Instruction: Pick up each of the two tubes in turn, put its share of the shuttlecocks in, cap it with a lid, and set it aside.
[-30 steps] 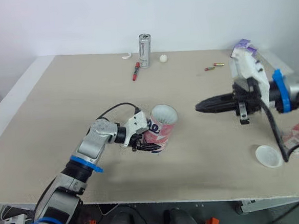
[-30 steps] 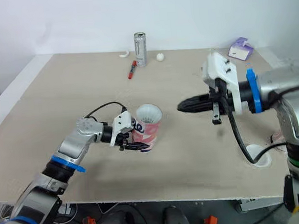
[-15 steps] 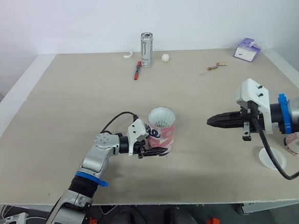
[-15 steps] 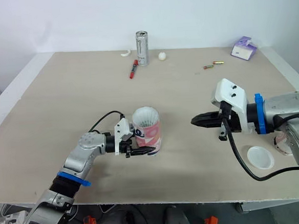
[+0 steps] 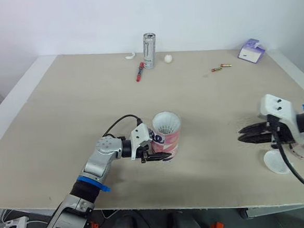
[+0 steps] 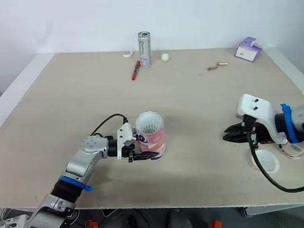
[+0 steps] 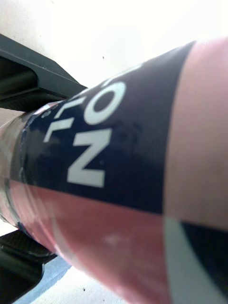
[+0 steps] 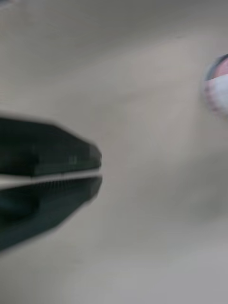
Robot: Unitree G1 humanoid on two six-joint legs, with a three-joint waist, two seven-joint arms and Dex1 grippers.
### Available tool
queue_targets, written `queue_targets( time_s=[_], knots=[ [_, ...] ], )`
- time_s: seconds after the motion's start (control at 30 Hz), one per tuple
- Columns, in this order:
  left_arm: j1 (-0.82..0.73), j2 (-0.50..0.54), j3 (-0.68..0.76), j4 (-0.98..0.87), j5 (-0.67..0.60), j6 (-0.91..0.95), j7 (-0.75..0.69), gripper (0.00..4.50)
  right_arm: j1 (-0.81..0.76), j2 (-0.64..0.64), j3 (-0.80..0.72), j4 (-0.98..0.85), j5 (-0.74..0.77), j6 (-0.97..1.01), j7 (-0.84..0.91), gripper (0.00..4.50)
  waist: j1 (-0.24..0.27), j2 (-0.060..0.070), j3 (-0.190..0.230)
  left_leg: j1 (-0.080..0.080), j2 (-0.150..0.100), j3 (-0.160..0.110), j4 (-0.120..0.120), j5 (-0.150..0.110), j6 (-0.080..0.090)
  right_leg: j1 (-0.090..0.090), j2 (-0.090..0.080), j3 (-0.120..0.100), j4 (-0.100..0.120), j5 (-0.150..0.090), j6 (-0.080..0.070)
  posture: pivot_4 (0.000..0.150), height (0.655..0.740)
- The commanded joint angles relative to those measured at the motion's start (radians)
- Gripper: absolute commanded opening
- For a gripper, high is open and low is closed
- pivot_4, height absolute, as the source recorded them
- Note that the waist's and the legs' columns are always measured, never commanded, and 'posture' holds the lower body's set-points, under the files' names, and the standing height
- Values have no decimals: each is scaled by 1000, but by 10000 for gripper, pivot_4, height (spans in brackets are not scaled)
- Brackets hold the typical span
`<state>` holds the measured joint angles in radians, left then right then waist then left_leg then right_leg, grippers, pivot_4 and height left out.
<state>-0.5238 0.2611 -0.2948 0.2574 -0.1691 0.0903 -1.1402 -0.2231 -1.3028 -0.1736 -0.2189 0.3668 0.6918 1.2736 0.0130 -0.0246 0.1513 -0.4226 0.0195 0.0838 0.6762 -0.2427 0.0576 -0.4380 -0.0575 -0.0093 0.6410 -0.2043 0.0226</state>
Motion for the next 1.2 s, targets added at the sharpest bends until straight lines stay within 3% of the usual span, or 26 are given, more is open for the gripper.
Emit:
queue_targets(
  time_s=[0.03, 0.1, 0.17, 0.23, 0.77, 1.2],
  knots=[
    [34, 7, -61, 31, 18, 25, -44, 26639, 19, -45, -35, 22, -10, -35, 33, 24813, 0, 0, 0, 0, 0, 0, 0, 0, 0, 0, 0, 0, 0, 0, 0, 1500, 7400],
    [38, 16, -68, 41, 22, 34, -58, 26639, 79, -84, -47, 37, -43, -60, 59, 37183, 0, 1, 0, 0, 0, -1, -1, -1, 0, 0, 1, 0, 0, -1, 0, 1500, 7400],
    [39, 19, -69, 40, 24, 33, -60, 26639, 148, -112, -78, 29, -51, -43, 84, 42600, 1, 1, -1, 0, -1, -2, -1, -1, 0, 1, 1, 0, 0, -4, 3, 1500, 7400],
    [39, 20, -67, 36, 23, 34, -59, 26639, 201, -117, -115, 10, -41, 2, 89, 44103, 0, 3, -2, 1, 0, -2, -1, -3, 0, 2, 1, 0, 0, -4, 2, 1500, 7400],
    [26, 19, -71, 41, 17, 42, -81, 26639, 437, 5, -260, -117, -73, 202, -74, 44103, 0, 5, -3, 3, -1, -5, -1, -5, 1, 5, 2, -1, 0, -7, 10, 1500, 7400],
    [18, 25, -74, 36, 18, 49, -88, 26639, 465, 53, -249, -110, -88, 245, -187, 44103, 0, 5, -3, 4, -1, -5, -1, -5, 1, 6, 2, -1, 0, -7, 10, 1500, 7400]
  ],
)
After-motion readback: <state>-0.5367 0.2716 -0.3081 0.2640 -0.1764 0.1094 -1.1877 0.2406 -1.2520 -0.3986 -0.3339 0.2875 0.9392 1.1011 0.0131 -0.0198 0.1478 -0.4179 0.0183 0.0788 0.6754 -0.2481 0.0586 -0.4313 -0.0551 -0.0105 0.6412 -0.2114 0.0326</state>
